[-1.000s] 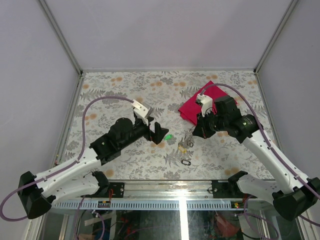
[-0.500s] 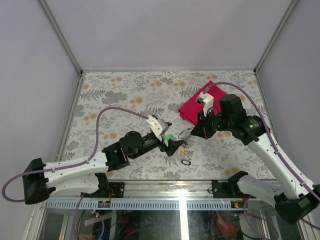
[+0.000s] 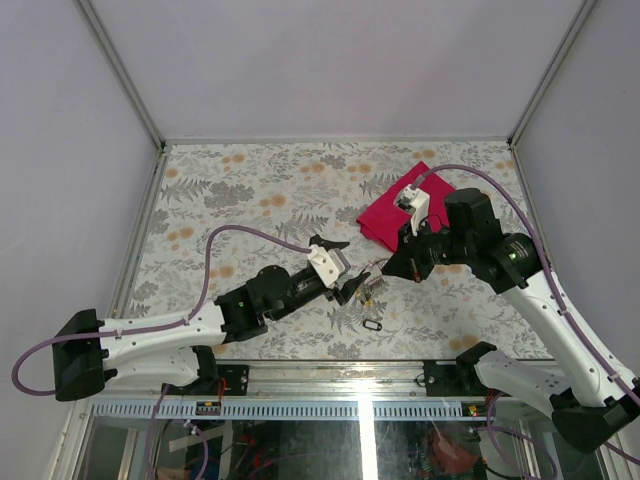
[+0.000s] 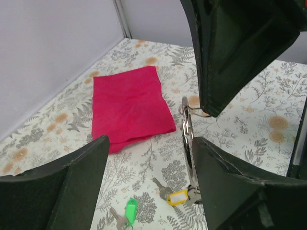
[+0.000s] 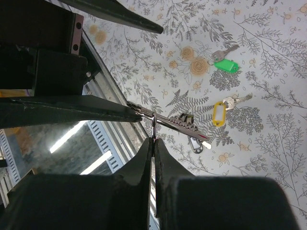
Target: Put the keys on the keyring
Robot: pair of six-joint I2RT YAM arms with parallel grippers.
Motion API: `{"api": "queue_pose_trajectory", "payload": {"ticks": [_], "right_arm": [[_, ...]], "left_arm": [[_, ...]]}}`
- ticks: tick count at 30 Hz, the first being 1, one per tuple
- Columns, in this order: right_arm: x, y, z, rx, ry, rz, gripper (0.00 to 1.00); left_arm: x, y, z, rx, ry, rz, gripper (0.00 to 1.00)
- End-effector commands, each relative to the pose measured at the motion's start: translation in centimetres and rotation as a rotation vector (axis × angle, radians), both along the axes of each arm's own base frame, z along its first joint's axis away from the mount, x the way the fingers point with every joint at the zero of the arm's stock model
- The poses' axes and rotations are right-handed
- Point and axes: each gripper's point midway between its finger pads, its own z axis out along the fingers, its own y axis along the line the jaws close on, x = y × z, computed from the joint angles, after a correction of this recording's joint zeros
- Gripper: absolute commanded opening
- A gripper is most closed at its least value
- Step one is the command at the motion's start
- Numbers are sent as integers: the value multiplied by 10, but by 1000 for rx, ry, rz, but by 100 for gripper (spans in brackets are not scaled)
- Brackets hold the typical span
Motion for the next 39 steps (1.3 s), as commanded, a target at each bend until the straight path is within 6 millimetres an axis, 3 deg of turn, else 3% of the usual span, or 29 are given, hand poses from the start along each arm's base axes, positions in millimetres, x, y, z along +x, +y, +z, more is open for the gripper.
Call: {"api": "queue_pose_trajectory", "payload": {"ticks": [1,18,26,39], "right_arm": [[-9,6,27,66,-50,53,0],[-22,10,23,83,1,112,0],[-22,9,23,79,-5,112,0],[-21,11,16,73,12,114,0]], "left_arm": [[1,-1,44,-117,-103,3,71],[-1,-16,39,90,-310,-57,62],[-11,-24,33,193,-443,-148,53],[-24,-36,32,259,-520,-232,42]]}}
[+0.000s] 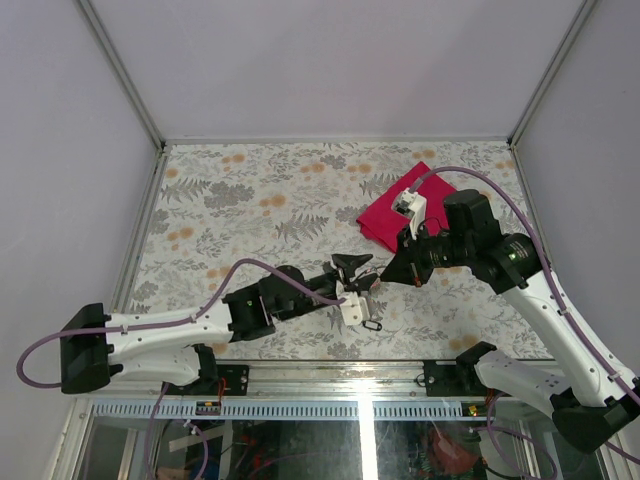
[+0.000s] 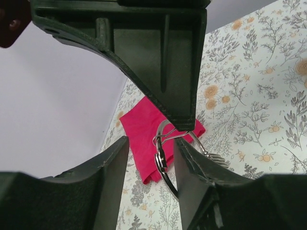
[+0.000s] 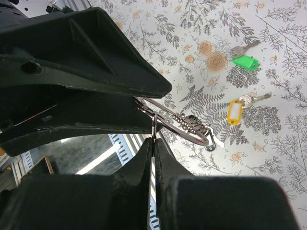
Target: Put the keys on the keyring
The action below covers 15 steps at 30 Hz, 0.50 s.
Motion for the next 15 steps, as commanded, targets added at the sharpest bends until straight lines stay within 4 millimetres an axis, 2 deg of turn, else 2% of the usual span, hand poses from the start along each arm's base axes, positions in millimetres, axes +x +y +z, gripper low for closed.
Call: {"api": "queue_pose_trajectory", "payload": {"ticks": [1,10,15], "right_arm": [[-6,6,14,46,-30,46,0],[-8,4,13,45,-32,47,0],[-7,3,12,38,-42,43,0]], "left_arm": [[-5,-10,19,-9,-61,-38,41],[-2,-16,13,44,-79,-30,26],[0,-16,13,59,-75,-17,8]]}}
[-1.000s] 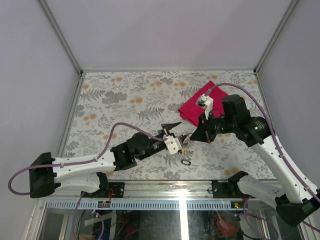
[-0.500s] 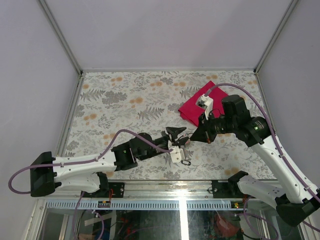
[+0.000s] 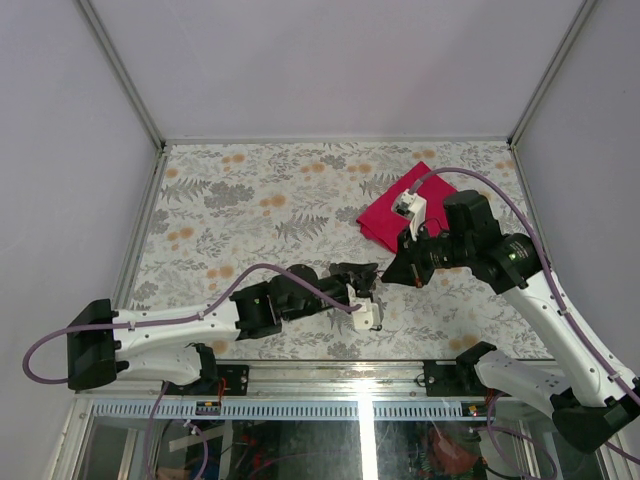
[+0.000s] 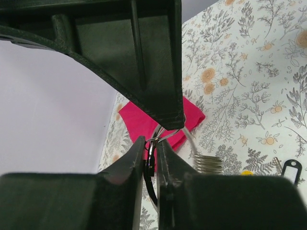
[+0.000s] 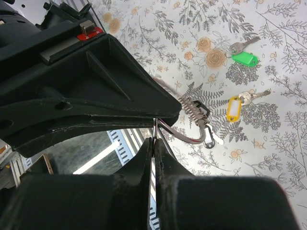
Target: Put the keys on the keyring
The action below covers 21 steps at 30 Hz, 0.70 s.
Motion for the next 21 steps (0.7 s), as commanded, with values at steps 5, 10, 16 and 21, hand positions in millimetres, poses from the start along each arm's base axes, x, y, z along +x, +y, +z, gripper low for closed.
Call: {"api": "queue_pose_trajectory", "payload": {"ticks": [5,10,16,21], "right_arm": [[-5,3,17,47,-61,28,3],[0,-1,25,61,-123,-14,36],[12,-9,41,109,-262,-116,51],[17,-10,51,216,-342,-193,54]], "left_arm": [[1,-3,28,-46,-25,11,0],[3,1,32,-73,-12,37,0],[9,9,36,-104,-3,89,0],[15,14,42,-144,8,135,0]]}}
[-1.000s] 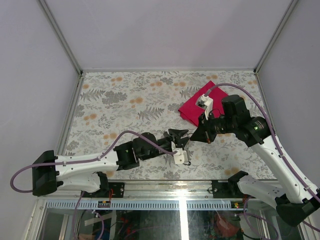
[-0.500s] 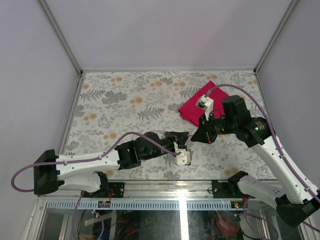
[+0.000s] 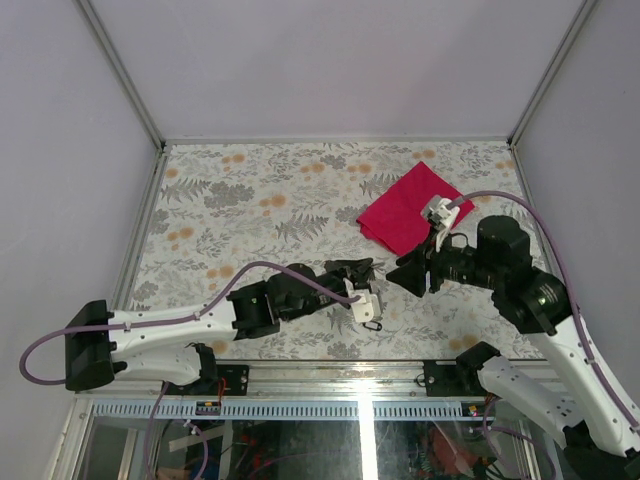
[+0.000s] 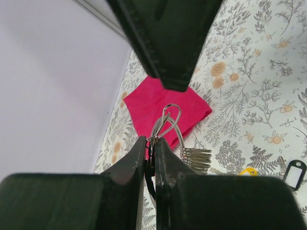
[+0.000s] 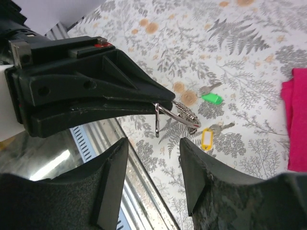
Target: Put the keys on the keyring
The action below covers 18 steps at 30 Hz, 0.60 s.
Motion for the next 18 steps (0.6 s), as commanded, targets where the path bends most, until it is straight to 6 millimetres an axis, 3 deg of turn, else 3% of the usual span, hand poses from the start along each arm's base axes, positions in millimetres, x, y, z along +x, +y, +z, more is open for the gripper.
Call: {"api": "queue_pose_trajectory", "payload": {"ticks": [1,8,18], "right_arm": [[15,5,24,137,-114,-78,54],[20,9,26,236,-121,-113,50],[26,-4,4,151,-173,-160,52]], "left_arm": [[6,5,41,-155,-19,64,0],[7,7,42,-172,-4,75,0],[-4,32,63,-274,43,73,0]]}}
